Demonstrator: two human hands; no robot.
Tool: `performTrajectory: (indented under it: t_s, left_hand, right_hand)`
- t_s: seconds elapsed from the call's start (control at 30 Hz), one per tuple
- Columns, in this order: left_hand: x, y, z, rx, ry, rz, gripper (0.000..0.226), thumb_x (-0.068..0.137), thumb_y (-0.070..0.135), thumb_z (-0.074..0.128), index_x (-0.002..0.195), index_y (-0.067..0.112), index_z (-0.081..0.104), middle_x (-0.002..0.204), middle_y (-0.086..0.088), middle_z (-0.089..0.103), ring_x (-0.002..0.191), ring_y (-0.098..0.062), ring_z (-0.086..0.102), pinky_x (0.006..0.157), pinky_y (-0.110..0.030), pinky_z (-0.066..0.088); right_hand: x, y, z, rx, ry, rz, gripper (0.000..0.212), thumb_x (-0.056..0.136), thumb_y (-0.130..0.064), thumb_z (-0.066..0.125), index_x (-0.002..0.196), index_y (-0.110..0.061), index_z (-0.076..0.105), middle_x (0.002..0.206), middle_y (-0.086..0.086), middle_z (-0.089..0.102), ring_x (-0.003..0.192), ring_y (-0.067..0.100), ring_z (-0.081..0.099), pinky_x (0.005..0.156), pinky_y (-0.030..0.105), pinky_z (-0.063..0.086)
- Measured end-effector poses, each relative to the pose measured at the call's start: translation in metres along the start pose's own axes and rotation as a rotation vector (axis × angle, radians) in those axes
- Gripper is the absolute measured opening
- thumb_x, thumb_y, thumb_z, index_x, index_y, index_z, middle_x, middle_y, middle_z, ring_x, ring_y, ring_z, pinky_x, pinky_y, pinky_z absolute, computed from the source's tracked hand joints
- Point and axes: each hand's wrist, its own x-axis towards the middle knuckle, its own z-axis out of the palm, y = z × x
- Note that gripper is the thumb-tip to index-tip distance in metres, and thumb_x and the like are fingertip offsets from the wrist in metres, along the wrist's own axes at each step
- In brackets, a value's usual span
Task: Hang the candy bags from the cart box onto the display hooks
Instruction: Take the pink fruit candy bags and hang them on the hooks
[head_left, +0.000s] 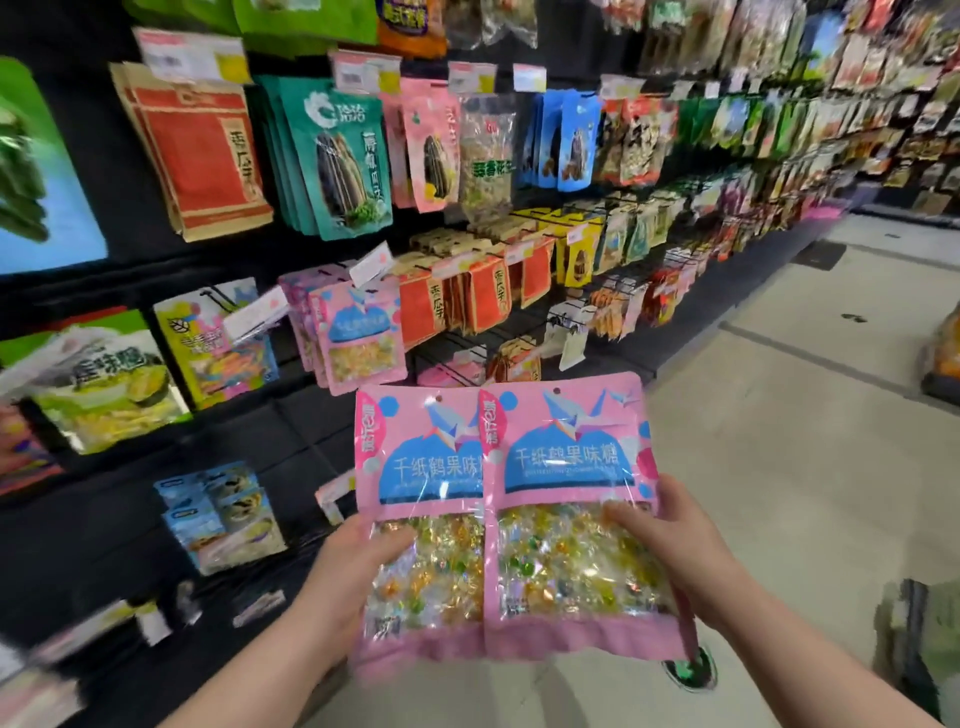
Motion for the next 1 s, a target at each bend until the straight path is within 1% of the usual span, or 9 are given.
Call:
performTrajectory:
  t_s: [0.07, 0.13, 0.2, 0.3, 0.43, 0.63, 0.8, 0.93, 1.0]
  left_hand:
    - [0.008, 0.003, -0.006, 0.008, 0.068, 0.025, 0.026, 0.085, 0.004, 0.066, 0.111, 0.009, 0.067, 0.098, -0.015, 0.075, 0.093, -0.036, 0.071, 0.088, -0.052, 0.054]
    - [0.018, 0.005, -0.012, -0.01, 0.112, 0.03, 0.025, 0.084, 0.004, 0.066, 0.108, 0.01, 0.067, 0.097, -0.015, 0.076, 0.089, -0.034, 0.073, 0.082, -0.048, 0.055]
    - [0.032, 0.006, -0.019, -0.038, 0.16, 0.031, 0.027, 0.083, 0.004, 0.067, 0.109, 0.01, 0.067, 0.1, -0.015, 0.075, 0.091, -0.035, 0.072, 0.085, -0.051, 0.054]
    - [0.06, 0.008, -0.027, -0.059, 0.226, 0.05, 0.033, 0.081, 0.007, 0.069, 0.114, 0.012, 0.066, 0.106, -0.013, 0.074, 0.103, -0.037, 0.067, 0.096, -0.058, 0.048]
    - [0.104, 0.01, -0.023, -0.096, 0.299, 0.091, 0.033, 0.079, 0.004, 0.069, 0.112, 0.011, 0.067, 0.102, -0.009, 0.076, 0.102, -0.031, 0.068, 0.09, -0.045, 0.051]
    - [0.157, 0.026, -0.021, -0.113, 0.34, 0.055, 0.044, 0.071, 0.02, 0.076, 0.113, 0.017, 0.065, 0.109, -0.007, 0.072, 0.107, -0.028, 0.064, 0.102, -0.052, 0.043]
    - [0.18, 0.033, -0.026, -0.162, 0.395, 0.043, 0.064, 0.062, 0.027, 0.078, 0.122, 0.014, 0.06, 0.117, -0.012, 0.069, 0.111, -0.038, 0.062, 0.103, -0.06, 0.041]
    - [0.199, 0.032, -0.027, -0.183, 0.481, 0.071, 0.051, 0.064, 0.021, 0.075, 0.113, 0.015, 0.065, 0.105, -0.012, 0.074, 0.1, -0.038, 0.068, 0.093, -0.058, 0.049]
    - [0.209, 0.028, -0.027, -0.188, 0.523, 0.094, 0.046, 0.062, 0.022, 0.076, 0.107, 0.017, 0.067, 0.099, -0.011, 0.076, 0.089, -0.033, 0.073, 0.077, -0.048, 0.058]
  right_hand:
    - [0.021, -0.003, 0.011, -0.002, -0.039, -0.025, 0.029, 0.081, -0.011, 0.072, 0.106, -0.015, 0.057, 0.102, 0.008, 0.071, 0.088, 0.025, 0.069, 0.084, 0.047, 0.056]
    - [0.042, -0.01, 0.025, -0.011, -0.085, -0.044, 0.035, 0.082, -0.011, 0.071, 0.113, -0.013, 0.057, 0.104, 0.009, 0.07, 0.092, 0.028, 0.068, 0.087, 0.049, 0.054]
    - [0.064, -0.018, 0.038, -0.025, -0.14, -0.077, 0.039, 0.083, -0.01, 0.07, 0.119, -0.011, 0.054, 0.109, 0.011, 0.068, 0.097, 0.03, 0.066, 0.089, 0.051, 0.052]
    - [0.1, -0.031, 0.055, -0.064, -0.21, -0.129, 0.042, 0.084, -0.012, 0.069, 0.122, -0.012, 0.052, 0.115, 0.009, 0.066, 0.101, 0.028, 0.065, 0.092, 0.051, 0.051]
    - [0.152, -0.05, 0.074, -0.103, -0.252, -0.146, 0.037, 0.084, -0.014, 0.067, 0.116, -0.022, 0.049, 0.117, 0.003, 0.064, 0.103, 0.023, 0.063, 0.094, 0.047, 0.05]
    - [0.222, -0.07, 0.104, -0.114, -0.322, -0.157, 0.032, 0.087, -0.013, 0.066, 0.113, -0.023, 0.05, 0.113, 0.004, 0.066, 0.099, 0.022, 0.064, 0.09, 0.042, 0.052]
    - [0.267, -0.072, 0.136, 0.011, -0.424, -0.052, 0.023, 0.089, -0.007, 0.063, 0.107, -0.02, 0.057, 0.107, 0.011, 0.07, 0.098, 0.032, 0.067, 0.09, 0.054, 0.053]
    - [0.306, -0.075, 0.164, 0.035, -0.532, -0.067, 0.02, 0.09, -0.011, 0.063, 0.106, -0.022, 0.06, 0.104, 0.008, 0.072, 0.094, 0.031, 0.07, 0.088, 0.054, 0.054]
    - [0.323, -0.074, 0.177, 0.057, -0.588, -0.079, 0.019, 0.09, -0.013, 0.062, 0.106, -0.022, 0.061, 0.103, 0.008, 0.073, 0.097, 0.033, 0.069, 0.089, 0.056, 0.053]
